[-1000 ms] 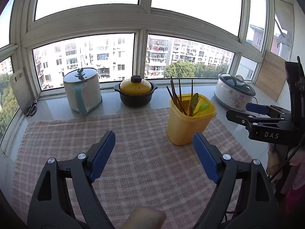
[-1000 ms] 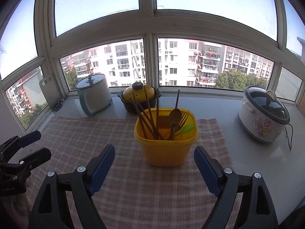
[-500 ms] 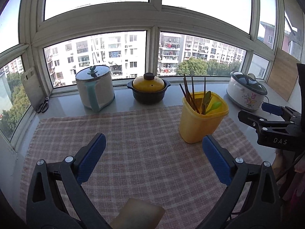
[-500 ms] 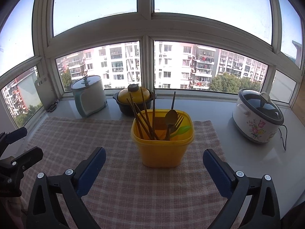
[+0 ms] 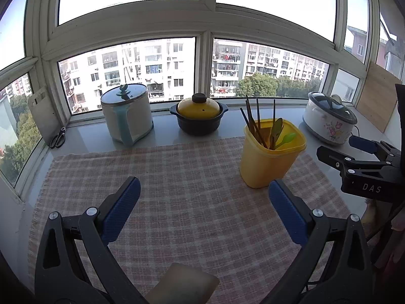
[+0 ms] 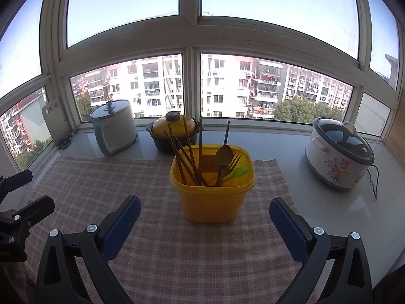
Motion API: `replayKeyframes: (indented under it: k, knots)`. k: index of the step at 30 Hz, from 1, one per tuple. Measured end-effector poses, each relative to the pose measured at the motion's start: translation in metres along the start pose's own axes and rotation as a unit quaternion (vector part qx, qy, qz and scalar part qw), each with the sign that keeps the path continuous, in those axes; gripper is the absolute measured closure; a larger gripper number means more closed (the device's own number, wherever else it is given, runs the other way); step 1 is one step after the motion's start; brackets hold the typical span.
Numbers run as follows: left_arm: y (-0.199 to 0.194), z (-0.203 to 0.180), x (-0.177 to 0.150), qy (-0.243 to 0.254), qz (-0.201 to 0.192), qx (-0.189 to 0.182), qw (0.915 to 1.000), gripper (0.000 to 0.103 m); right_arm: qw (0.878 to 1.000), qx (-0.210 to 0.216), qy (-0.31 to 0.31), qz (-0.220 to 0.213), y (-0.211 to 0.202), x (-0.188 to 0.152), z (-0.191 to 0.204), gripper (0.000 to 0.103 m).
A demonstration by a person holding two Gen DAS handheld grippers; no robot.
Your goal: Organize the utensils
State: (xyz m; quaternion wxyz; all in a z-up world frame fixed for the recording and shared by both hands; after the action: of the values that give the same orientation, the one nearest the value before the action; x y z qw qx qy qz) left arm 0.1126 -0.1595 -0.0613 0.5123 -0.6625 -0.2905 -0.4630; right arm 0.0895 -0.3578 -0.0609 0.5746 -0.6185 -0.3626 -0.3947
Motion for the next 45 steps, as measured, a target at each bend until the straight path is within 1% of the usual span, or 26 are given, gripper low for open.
replayKeyframes:
  k: [17, 28, 45]
  knots:
    - [0.0015, 0.002, -0.0001, 0.0, 0.001, 0.003, 1.0, 0.0, 1.0, -0.002, 0.006, 0.006, 0.002, -0.0036, 0.0003, 0.0]
    - [0.0027, 0.0056, -0.005, 0.001, 0.001, 0.011, 0.9999, 0.0, 1.0, -0.002, 0.008, 0.009, 0.0014, -0.0041, -0.0009, 0.0]
    - [0.0032, 0.0044, -0.0065, 0.001, 0.002, 0.011, 0.9999, 0.0, 1.0, -0.004, 0.008, 0.013, 0.0011, -0.0052, -0.0025, 0.0]
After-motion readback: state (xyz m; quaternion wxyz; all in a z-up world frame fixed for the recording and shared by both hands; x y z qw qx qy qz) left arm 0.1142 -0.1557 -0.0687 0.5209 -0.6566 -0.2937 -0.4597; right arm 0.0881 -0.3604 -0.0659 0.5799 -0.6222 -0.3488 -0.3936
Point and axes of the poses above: each gripper's, at about its wrist camera, not at the fingertips, and y roughly the way its jaws point, z to its left, x to its top, the point moved 7 cm from there along y, roughly the way its jaws point, and after that the axes turned 14 degrees about -z, right-handed, at the moved point
